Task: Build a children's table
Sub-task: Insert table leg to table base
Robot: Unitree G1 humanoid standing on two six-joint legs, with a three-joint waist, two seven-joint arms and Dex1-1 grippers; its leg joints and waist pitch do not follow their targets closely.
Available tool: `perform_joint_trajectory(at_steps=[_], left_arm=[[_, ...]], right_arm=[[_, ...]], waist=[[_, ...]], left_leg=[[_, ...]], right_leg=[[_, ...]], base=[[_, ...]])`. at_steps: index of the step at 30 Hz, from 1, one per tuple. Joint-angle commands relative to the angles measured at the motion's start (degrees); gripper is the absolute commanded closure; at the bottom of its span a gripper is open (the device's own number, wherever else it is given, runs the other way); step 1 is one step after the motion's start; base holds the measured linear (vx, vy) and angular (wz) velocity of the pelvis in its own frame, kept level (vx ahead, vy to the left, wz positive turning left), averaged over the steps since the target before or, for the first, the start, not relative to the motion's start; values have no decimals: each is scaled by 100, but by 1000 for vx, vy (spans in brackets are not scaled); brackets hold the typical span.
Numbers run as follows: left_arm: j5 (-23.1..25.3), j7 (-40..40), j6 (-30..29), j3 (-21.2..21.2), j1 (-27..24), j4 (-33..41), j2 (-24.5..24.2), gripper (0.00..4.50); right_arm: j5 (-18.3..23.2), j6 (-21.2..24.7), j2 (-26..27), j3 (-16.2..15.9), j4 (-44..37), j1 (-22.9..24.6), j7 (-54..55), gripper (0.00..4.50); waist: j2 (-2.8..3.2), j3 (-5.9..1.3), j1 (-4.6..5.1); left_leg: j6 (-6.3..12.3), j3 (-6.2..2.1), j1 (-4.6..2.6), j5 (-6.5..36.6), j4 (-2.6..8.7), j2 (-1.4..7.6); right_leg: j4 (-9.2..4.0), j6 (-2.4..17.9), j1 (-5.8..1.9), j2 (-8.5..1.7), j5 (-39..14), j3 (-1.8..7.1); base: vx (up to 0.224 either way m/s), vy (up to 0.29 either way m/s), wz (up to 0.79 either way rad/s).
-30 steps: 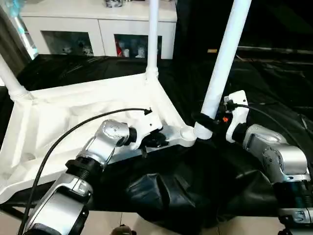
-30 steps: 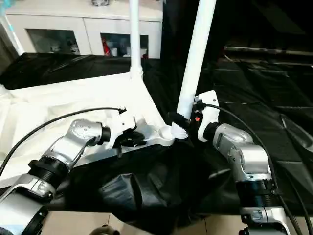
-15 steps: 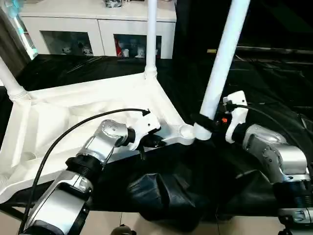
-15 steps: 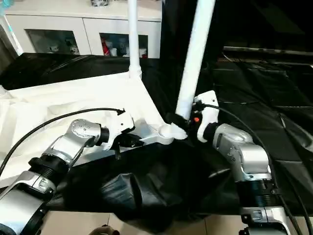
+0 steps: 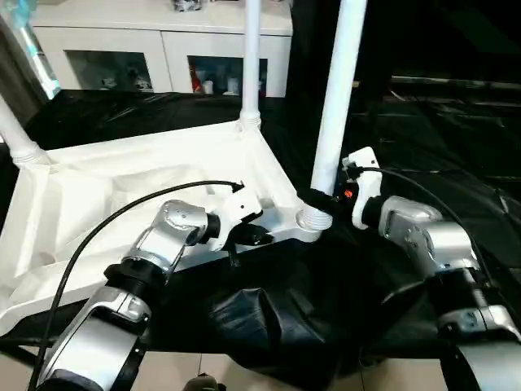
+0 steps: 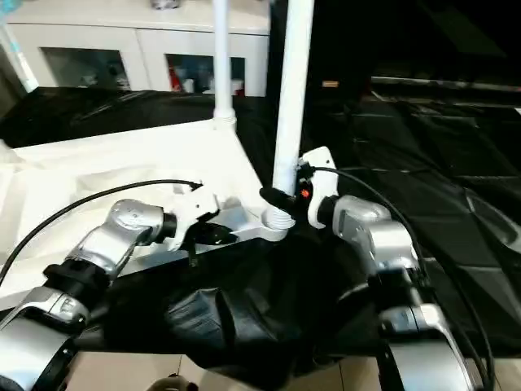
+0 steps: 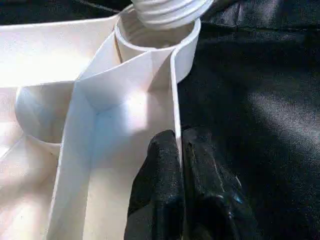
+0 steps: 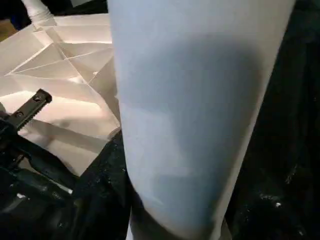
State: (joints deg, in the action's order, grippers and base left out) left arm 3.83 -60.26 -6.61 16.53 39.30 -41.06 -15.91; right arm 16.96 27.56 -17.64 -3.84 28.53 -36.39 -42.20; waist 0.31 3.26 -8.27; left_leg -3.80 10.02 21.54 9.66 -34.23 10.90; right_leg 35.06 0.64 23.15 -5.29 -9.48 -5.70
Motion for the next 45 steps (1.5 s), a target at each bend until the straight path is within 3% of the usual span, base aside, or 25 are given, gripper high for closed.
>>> perform_joint_trajectory(at_steps=[1,2,12,18,19,24,25,27,28,30,31,35,36,37,39,42,45], left_arm=[[-266,61,207,-177,-54,74,45,450],[-256,64,225,-177,-69,74,35,450],[-198,-46,132,-131,-189,231,-21,450],[-60,-113,141,-4,-194,239,-93,450],[-7,-124,130,41,-196,262,-127,450],[36,-142,108,78,-204,302,-166,450],[53,-145,93,76,-189,317,-203,450],[61,-148,72,74,-169,323,-222,450],[63,-149,67,74,-164,324,-226,450],[64,-151,59,74,-159,328,-230,450],[72,-138,68,66,-130,289,-237,450],[106,-19,123,36,-42,146,-234,450],[106,-19,123,36,-42,146,-234,450],[118,32,128,27,-18,119,-221,450],[118,46,127,25,-6,109,-216,450],[121,91,129,19,36,69,-197,450],[145,120,174,35,94,-15,-190,450]], right_arm=[[-137,-212,32,-106,214,-140,-133,257],[-194,-289,51,-150,345,-180,-169,257],[-325,-586,260,-186,982,-418,-199,257],[-326,-850,315,-49,1337,-461,-218,257],[-215,-853,331,67,1349,-390,-259,257],[24,-816,360,287,1328,-231,-347,257],[172,-853,397,489,1370,-15,-362,257],[225,-918,422,575,1386,128,-359,257],[238,-934,428,595,1390,163,-358,257],[241,-967,436,615,1411,186,-367,257],[294,-1033,475,704,1420,293,-332,257],[442,-1211,588,962,1476,542,-207,257],[442,-1211,588,962,1476,542,-207,257],[444,-1351,624,994,1478,652,-191,257],[414,-1445,636,980,1474,716,-186,257],[289,-1777,671,890,1437,929,-198,257],[-55,-2365,679,614,1307,1235,-292,257]], waist=[[-141,-412,3],[-167,-409,11],[-174,-406,38],[-178,-402,36],[-203,-393,45],[-199,-398,27],[-182,-402,18],[-194,-408,17],[-167,-405,15],[-180,-411,12],[-136,-406,9],[-143,-403,11],[-143,-404,11],[-97,-399,5],[-125,-392,14],[-78,-383,5],[-89,-384,-8]], left_leg=[[94,-68,-62,1219,413,228],[100,-60,-62,1237,414,227],[84,-62,-66,1246,430,238],[60,-68,-82,1301,444,250],[62,-66,-84,1353,449,251],[44,-70,-90,1402,456,259],[33,-72,-99,1421,461,268],[32,-74,-93,1430,460,266],[29,-69,-100,1458,463,265],[27,-74,-96,1457,464,264],[14,-79,-99,1483,468,264],[-20,-87,-111,1654,482,271],[-28,-89,-119,1667,485,271],[-45,-89,-120,1722,481,264],[-71,-98,-131,1857,491,266],[-95,-111,-135,1950,498,268],[-111,-116,-146,2058,512,275]], right_leg=[[-486,772,-271,-452,-2181,297],[-498,757,-268,-447,-2206,296],[-460,879,-265,-449,-2049,311],[-474,823,-259,-446,-2163,312],[-486,829,-252,-446,-2188,313],[-479,866,-258,-456,-2125,317],[-482,878,-252,-458,-2091,322],[-471,906,-260,-463,-2045,318],[-484,925,-251,-456,-2005,322],[-467,961,-263,-454,-1968,315],[-468,977,-260,-455,-1972,316],[-489,989,-258,-460,-2035,315],[-491,992,-256,-458,-2051,311],[-500,990,-249,-461,-2100,316],[-525,950,-249,-466,-2274,311],[-541,927,-238,-479,-2394,313],[-564,880,-227,-475,-2405,312]], base=[[0,0,0],[0,0,0],[0,0,0],[0,0,0],[0,0,0],[0,0,0],[0,0,0],[0,0,0],[0,0,0],[0,0,0],[0,0,0],[0,0,0],[0,0,0],[0,0,0],[0,0,0],[0,0,0],[0,0,0]])
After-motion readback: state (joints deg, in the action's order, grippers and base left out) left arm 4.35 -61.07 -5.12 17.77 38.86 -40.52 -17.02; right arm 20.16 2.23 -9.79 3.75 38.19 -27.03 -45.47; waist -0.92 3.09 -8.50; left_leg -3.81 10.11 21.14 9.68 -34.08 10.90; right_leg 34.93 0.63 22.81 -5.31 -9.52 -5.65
